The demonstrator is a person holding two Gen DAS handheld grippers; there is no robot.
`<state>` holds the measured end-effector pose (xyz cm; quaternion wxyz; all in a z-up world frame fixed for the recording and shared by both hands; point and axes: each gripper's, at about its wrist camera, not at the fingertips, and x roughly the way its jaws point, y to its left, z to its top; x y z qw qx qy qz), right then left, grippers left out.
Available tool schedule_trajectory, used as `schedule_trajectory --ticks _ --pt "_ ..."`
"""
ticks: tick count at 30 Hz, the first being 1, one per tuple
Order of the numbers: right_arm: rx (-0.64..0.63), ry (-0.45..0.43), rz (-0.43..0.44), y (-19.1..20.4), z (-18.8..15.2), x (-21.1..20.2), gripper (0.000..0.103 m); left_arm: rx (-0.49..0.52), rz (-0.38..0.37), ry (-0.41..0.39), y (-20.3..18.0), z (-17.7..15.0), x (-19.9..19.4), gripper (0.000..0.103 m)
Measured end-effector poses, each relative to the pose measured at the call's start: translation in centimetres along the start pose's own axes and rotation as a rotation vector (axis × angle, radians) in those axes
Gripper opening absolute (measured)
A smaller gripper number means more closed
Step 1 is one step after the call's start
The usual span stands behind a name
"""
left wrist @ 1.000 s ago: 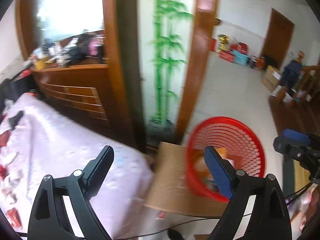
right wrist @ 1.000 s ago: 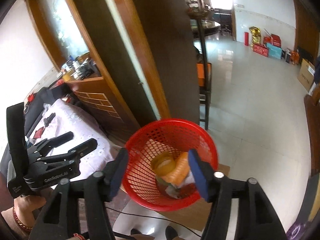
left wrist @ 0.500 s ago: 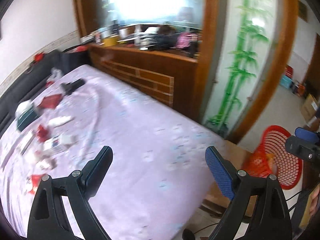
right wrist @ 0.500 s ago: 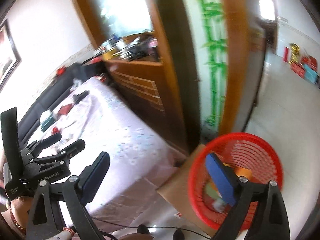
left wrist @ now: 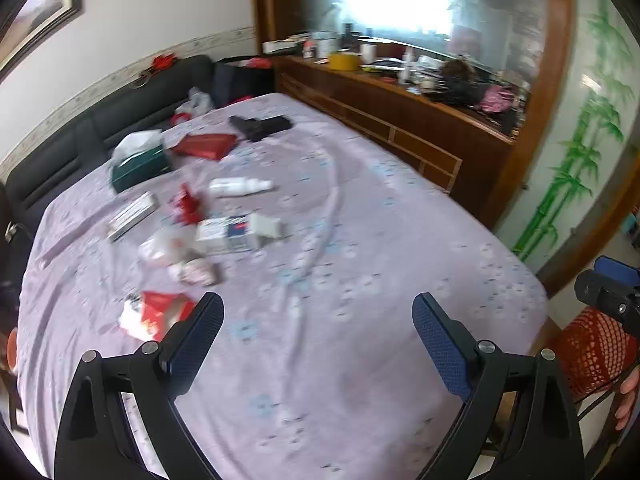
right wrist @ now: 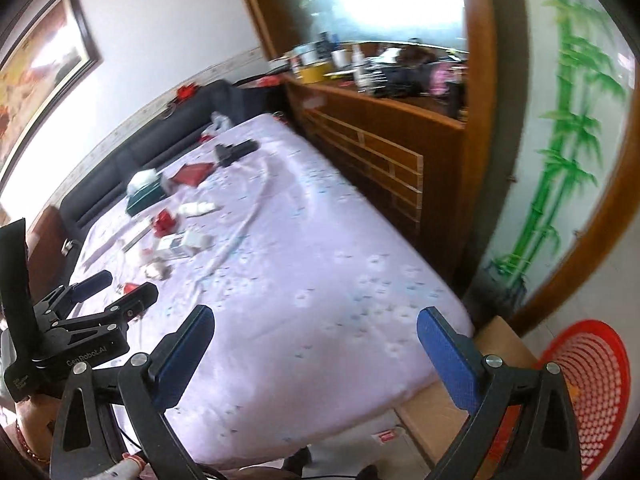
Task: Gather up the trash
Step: 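Swing both tools back over the bed toward the red paper cup and medicine box, then grasp the red-and-white paper cup with the left tool while the right tool grasps the white medicine box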
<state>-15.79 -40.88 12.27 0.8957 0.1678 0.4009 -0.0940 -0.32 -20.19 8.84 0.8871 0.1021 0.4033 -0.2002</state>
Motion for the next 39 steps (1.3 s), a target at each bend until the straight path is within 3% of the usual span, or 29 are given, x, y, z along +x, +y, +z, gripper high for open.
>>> schedule_trajectory --ticks 13,26,31,39 --pt "-0.112 0.036 0.096 7.8 1.2 4.2 0.102 -0.129 0.099 0.009 8.8 -1.2 -0.8 0.094" --pt "-0.215 0.087 0.139 13.1 1.5 7.9 0.102 -0.422 0.164 0.119 19.6 -5.7 2.1 0.095" --pt "-0.242 0.123 0.146 14.5 1.7 9.8 0.102 -0.415 0.161 0.152 20.1 -5.8 4.1 0.094" --pt "-0.279 0.178 0.147 16.8 2.3 13.6 0.102 -0.238 0.073 0.205 20.1 -4.5 9.2 0.094"
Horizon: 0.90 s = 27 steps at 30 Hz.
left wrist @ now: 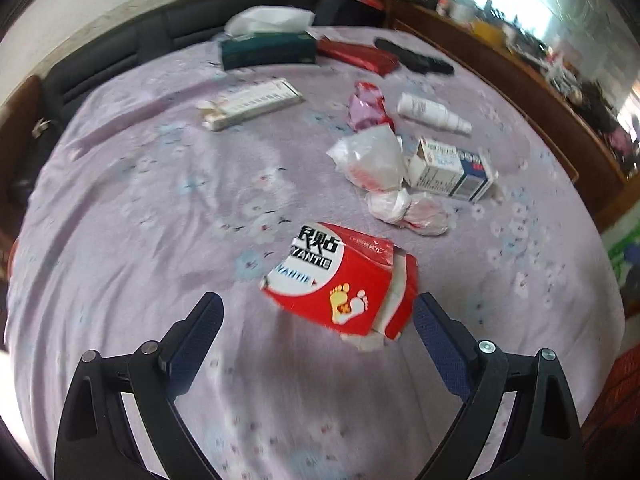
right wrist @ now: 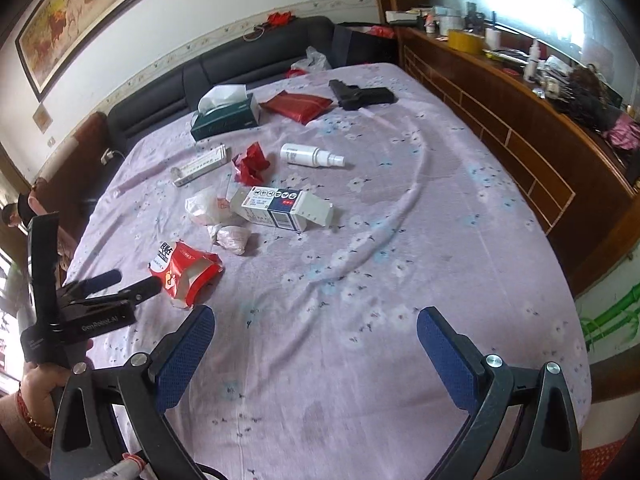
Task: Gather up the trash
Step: 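Grasp the red-and-white paper cup with the left tool while the right tool grasps the white medicine box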
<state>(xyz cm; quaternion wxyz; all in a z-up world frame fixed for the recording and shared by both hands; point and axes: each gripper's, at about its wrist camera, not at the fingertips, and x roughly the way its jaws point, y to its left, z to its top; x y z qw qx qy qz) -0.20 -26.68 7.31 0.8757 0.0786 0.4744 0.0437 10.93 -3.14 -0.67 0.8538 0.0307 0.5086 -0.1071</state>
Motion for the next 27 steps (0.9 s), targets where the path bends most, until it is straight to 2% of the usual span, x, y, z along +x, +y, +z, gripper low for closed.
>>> schedule_trajectory --ticks 6,9,11,12,17,19,20,21,23,27 --pt "-0.114 0.050 0.047 1.4 2.9 4.7 0.102 0.078 -0.004 0.063 0.3 0.8 3.4 0.094" --pt "-0.167 0.081 0.055 1.9 4.6 7.7 0.102 0.087 -0.032 0.054 0.8 1.0 3.7 0.093" --pt "-0.201 0.097 0.062 2.2 5.7 9.4 0.102 0.103 -0.049 0.049 1.0 1.2 3.6 0.072" --pt "-0.225 0.107 0.066 2.5 6.3 10.5 0.102 0.107 -0.059 0.047 1.2 1.3 3.5 0.059" --pt "-0.354 0.135 0.058 4.2 8.9 14.9 0.099 0.111 -0.067 0.064 2.4 1.9 3.3 0.058" --pt "-0.392 0.159 0.051 4.7 9.5 16.4 0.093 0.096 -0.079 0.068 3.2 2.0 3.2 0.058" --pt "-0.411 0.176 0.048 4.9 9.7 17.1 0.082 0.091 -0.082 0.068 3.5 2.0 3.1 0.058" --pt "-0.430 0.197 0.038 5.1 9.7 17.7 0.066 0.084 -0.092 0.071 3.9 2.0 3.0 0.058" --pt "-0.440 0.218 0.028 5.4 9.6 18.2 0.060 0.071 -0.104 0.065 4.3 2.0 2.6 0.058" --pt "-0.375 0.220 0.038 5.0 9.4 17.1 0.048 0.050 -0.127 0.039 4.4 2.4 1.2 0.058"
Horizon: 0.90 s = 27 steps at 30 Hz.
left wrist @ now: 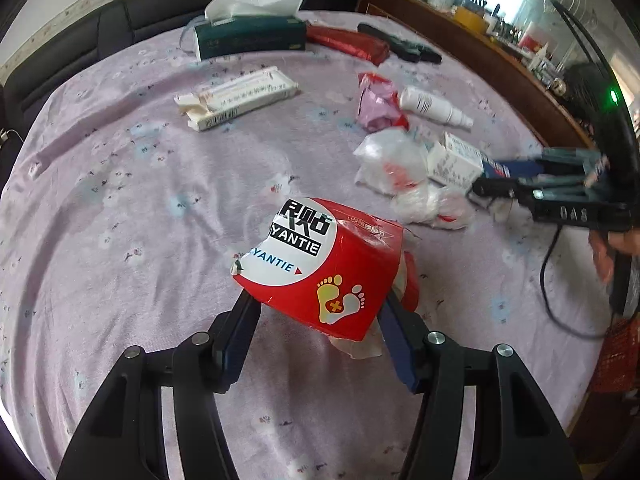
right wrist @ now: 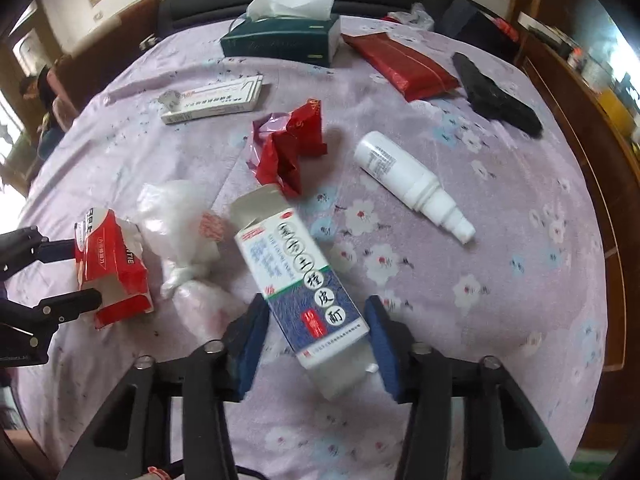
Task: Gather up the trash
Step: 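Grasp the red-and-white paper cup with the left tool while the right tool grasps the white medicine box, then carry the paper cup and medicine box to the red basket and release both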
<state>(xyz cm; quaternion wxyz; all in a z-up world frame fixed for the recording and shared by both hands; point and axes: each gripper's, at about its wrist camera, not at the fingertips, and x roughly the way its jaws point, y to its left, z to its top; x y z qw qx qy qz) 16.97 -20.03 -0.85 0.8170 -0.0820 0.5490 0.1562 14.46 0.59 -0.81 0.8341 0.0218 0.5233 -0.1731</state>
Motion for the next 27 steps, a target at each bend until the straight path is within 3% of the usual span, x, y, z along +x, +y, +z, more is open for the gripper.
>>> schedule_trajectory --ticks 8,27 --pt "0.190 -0.081 0.064 -0.7 -4.6 -4.9 0.047 0.028 -0.019 -0.058 -3.2 0.5 -2.8 0.058" --pt "0.468 -0.223 -0.053 -3.5 -19.3 -17.9 0.048 0.216 -0.117 -0.117 -17.1 -0.9 -6.1 0.058"
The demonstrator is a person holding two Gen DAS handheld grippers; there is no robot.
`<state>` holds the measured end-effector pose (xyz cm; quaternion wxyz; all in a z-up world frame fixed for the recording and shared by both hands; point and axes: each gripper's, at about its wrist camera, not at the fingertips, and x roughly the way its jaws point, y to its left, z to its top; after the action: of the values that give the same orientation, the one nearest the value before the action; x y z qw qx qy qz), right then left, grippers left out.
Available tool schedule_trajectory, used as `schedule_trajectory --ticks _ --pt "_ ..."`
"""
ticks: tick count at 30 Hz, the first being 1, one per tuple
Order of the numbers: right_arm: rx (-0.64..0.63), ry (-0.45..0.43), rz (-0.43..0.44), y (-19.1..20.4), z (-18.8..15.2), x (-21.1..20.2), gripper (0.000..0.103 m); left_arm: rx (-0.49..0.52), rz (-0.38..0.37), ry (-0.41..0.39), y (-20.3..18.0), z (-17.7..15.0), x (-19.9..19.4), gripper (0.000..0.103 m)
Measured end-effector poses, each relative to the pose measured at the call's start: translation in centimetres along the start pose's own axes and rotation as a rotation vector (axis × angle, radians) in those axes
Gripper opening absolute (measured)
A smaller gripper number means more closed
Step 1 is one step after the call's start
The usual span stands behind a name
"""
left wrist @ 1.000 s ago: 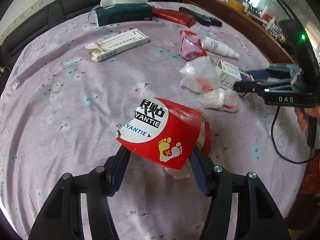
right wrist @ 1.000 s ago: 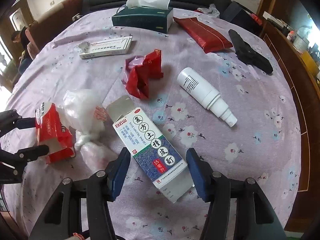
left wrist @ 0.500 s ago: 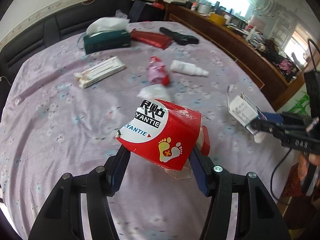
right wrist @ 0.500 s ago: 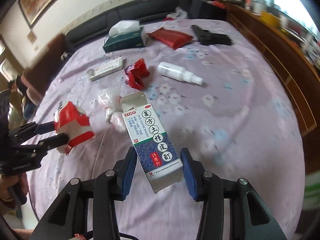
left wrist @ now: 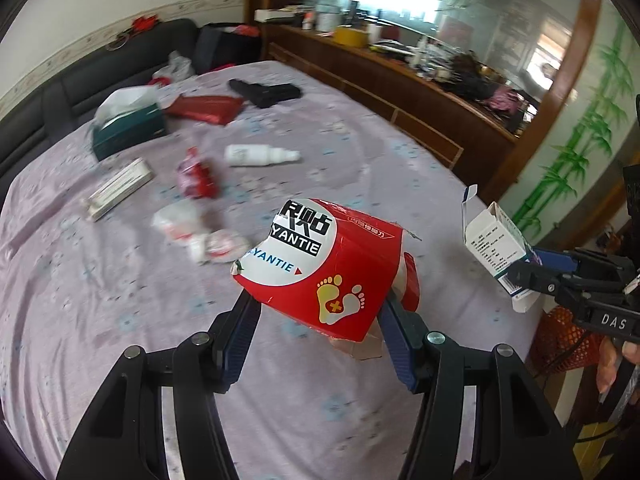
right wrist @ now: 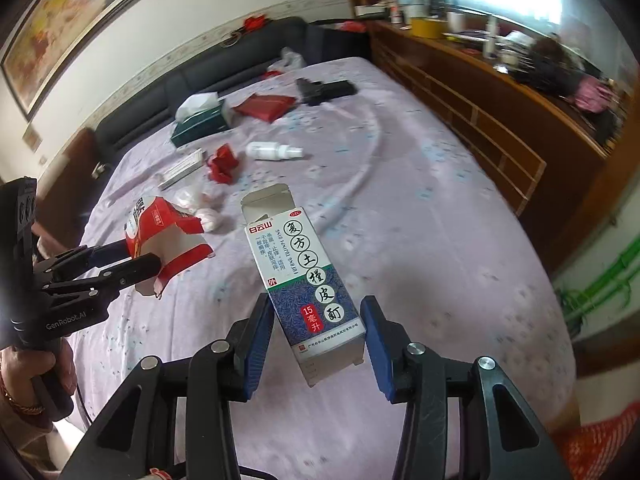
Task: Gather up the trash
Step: 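Carry the paper cup and medicine box to the red basket and release both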
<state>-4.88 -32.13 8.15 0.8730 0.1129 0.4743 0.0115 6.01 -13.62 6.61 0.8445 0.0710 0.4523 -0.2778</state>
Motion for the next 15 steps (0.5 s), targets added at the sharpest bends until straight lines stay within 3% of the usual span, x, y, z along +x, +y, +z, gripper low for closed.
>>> schedule_trajectory --ticks 15 --pt "0.122 -0.083 -0.092 -5.8 -3.5 -6.9 0.048 0.122 -0.076 -0.030 -8.2 1.6 0.1 0.058"
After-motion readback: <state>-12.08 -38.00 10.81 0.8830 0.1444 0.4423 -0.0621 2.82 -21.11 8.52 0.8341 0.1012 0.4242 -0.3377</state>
